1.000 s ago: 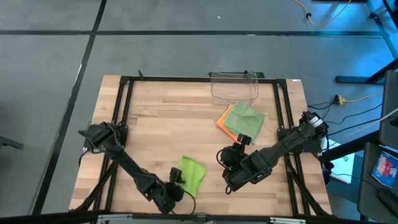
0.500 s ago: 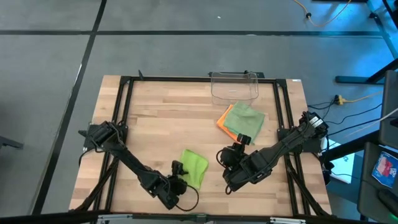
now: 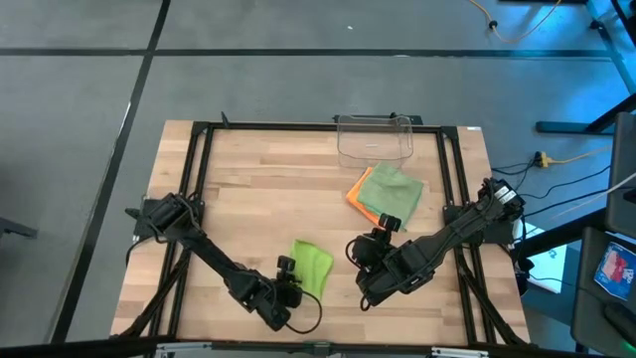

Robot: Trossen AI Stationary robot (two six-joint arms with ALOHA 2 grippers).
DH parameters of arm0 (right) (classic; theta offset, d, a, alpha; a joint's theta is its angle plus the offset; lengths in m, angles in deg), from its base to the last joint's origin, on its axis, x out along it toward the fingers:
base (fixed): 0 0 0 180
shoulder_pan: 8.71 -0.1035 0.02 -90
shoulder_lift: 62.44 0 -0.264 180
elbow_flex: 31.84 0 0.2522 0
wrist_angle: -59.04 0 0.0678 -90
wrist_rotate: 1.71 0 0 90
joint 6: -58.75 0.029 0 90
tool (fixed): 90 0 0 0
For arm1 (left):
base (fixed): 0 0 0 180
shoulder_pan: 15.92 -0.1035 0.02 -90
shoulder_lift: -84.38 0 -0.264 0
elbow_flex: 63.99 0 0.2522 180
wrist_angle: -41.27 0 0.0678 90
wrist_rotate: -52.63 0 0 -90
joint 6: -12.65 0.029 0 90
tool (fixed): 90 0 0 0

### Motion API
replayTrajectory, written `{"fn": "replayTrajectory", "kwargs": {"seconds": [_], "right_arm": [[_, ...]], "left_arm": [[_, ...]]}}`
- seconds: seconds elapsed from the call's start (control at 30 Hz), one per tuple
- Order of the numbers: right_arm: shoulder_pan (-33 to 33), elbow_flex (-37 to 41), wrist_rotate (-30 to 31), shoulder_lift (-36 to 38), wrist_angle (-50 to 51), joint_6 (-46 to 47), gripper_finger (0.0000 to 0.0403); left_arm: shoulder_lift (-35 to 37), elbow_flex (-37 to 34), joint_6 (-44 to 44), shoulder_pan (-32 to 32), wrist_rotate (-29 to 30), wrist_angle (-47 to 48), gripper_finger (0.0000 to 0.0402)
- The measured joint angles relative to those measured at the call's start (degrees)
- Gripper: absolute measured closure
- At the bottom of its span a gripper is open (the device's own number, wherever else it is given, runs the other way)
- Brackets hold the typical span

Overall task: Fold microfiber towels
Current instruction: Stack the light green microfiber cloth on top of the green microfiber cloth

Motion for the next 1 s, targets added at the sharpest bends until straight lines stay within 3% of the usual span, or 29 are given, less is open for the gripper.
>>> {"fn": "replayTrajectory", "kwargs": {"seconds": [0.1,0.17,0.33,0.53,0.8,1.0], "right_arm": [[0.0,0.0,0.0,0.0,0.0,0.0,0.0248],[0.0,0.0,-0.1,0.0,0.0,0.0,0.0248],[0.0,0.0,-0.1,0.1,3.5,2.0,0.0248],[-2.0,0.0,0.0,2.3,10.8,8.2,0.0248],[-8.0,0.0,-0.1,7.5,13.0,9.7,0.0248],[-13.5,0.0,0.0,12.0,13.7,9.7,0.0248]], "left_arm": [[-0.3,0.0,-3.3,0.0,1.0,0.0,0.0371],[-0.2,0.0,-4.6,-0.1,1.9,0.2,0.0391],[1.9,2.3,-3.0,-1.5,1.6,4.9,0.0399],[7.6,6.4,-1.6,-8.5,-0.6,16.0,0.0401],[9.0,15.6,12.4,-20.7,-9.4,15.9,0.0401],[9.0,27.8,24.3,-27.0,-10.5,15.8,0.0401]]}}
